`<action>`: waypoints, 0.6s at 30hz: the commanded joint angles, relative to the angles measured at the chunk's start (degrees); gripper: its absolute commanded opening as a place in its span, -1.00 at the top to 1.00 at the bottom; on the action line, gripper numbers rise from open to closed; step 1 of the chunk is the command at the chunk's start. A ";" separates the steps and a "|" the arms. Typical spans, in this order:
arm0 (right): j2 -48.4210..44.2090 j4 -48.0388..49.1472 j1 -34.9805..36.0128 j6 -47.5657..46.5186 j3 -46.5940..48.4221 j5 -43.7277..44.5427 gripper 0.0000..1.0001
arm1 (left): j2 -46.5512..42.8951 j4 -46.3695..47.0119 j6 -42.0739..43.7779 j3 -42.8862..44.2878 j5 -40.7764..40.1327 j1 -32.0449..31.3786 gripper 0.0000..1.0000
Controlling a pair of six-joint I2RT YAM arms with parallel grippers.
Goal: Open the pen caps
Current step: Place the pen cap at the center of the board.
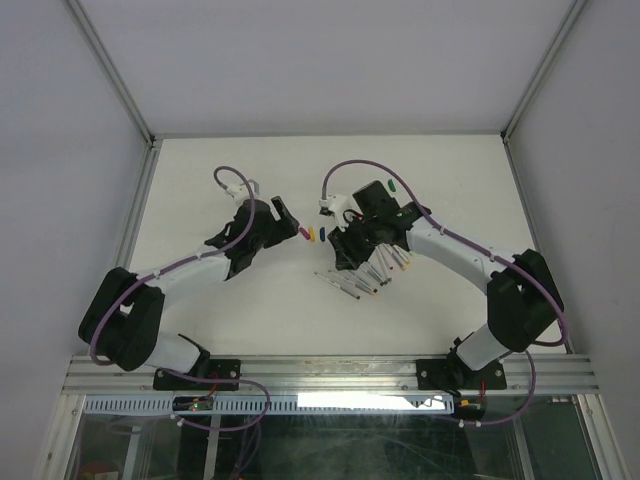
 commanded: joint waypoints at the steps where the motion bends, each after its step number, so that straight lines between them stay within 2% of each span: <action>1: -3.43 0.54 -0.77 -2.18 1.50 -4.19 0.09 | -7.22 7.47 8.50 -5.45 -5.43 1.38 -0.74; 5: -3.60 0.63 -1.02 -2.24 1.41 -4.53 0.08 | -8.55 6.88 9.85 -6.47 -4.84 5.81 -0.81; 10: -3.54 0.63 -1.19 -2.24 1.41 -4.61 0.09 | -2.75 -1.93 10.14 0.22 -10.66 8.40 -0.64; 13: -3.45 0.63 -1.32 -2.24 1.41 -4.58 0.09 | 4.36 -6.77 11.36 6.38 -11.27 9.43 -0.19; 15: -3.43 0.63 -1.28 -2.24 1.41 -4.57 0.09 | 8.43 -9.07 12.27 11.08 -10.60 9.85 0.04; 18: -3.47 0.72 -1.39 -2.24 1.34 -4.59 0.09 | 12.84 -10.50 13.46 15.65 -9.74 9.93 0.10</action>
